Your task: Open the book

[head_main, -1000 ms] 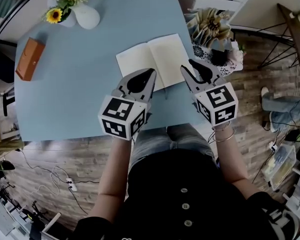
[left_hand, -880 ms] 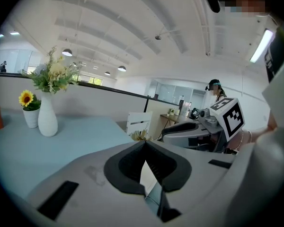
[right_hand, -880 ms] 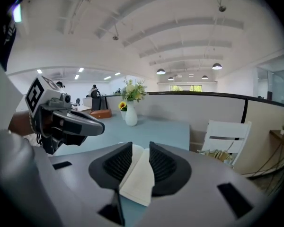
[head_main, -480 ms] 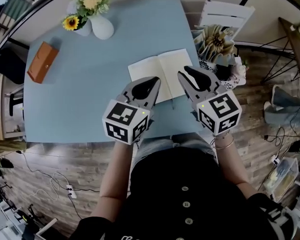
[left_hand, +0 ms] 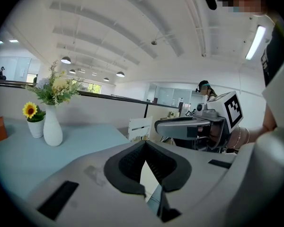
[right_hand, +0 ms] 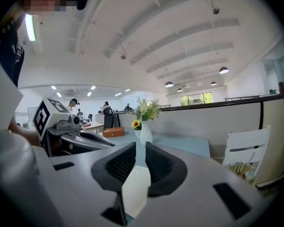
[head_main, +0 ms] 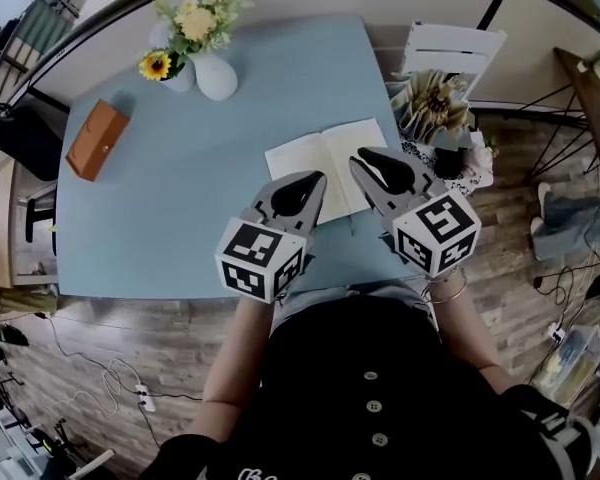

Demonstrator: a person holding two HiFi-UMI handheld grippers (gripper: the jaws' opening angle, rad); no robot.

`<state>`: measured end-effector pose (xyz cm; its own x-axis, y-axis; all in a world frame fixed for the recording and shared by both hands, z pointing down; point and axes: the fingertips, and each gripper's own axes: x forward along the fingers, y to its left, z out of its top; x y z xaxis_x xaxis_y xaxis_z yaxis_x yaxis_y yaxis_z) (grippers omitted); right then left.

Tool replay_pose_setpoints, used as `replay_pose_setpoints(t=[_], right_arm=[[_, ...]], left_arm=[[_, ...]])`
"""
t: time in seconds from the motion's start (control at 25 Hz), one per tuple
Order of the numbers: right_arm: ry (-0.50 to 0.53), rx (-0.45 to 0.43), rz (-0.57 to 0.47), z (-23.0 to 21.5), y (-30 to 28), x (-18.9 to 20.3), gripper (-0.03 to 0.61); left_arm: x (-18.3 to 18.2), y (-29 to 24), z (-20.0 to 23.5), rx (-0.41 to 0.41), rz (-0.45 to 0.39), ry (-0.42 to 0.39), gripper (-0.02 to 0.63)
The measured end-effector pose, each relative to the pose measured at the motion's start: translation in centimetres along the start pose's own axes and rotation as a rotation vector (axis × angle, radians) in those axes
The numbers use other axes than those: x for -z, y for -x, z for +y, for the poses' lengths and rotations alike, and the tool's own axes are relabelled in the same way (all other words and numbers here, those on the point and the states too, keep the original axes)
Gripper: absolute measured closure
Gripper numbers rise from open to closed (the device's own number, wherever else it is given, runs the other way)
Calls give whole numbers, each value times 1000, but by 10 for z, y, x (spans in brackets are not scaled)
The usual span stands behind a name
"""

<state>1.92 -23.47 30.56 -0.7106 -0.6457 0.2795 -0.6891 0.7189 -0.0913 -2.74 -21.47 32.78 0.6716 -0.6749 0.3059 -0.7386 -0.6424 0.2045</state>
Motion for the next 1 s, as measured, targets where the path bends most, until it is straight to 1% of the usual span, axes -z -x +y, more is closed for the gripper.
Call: replay_pose_setpoints(t=[0.2, 0.36, 0.48, 0.72, 1.0], right_arm=[[10, -31, 18, 13, -3, 4, 526], [0, -57, 37, 20, -2, 12, 563], [6, -63, 48, 24, 0, 17, 575], [15, -75, 68, 32, 0, 26, 577], [-18, -76, 121, 39, -2, 46, 577]], left_arm=[[14, 2, -5, 34, 34, 18, 601], [25, 5, -5, 26, 60, 22, 601], [33, 5, -5, 25, 89, 20, 601], [37, 7, -8, 28, 90, 24, 601], [43, 10, -9, 26, 85, 46, 601]])
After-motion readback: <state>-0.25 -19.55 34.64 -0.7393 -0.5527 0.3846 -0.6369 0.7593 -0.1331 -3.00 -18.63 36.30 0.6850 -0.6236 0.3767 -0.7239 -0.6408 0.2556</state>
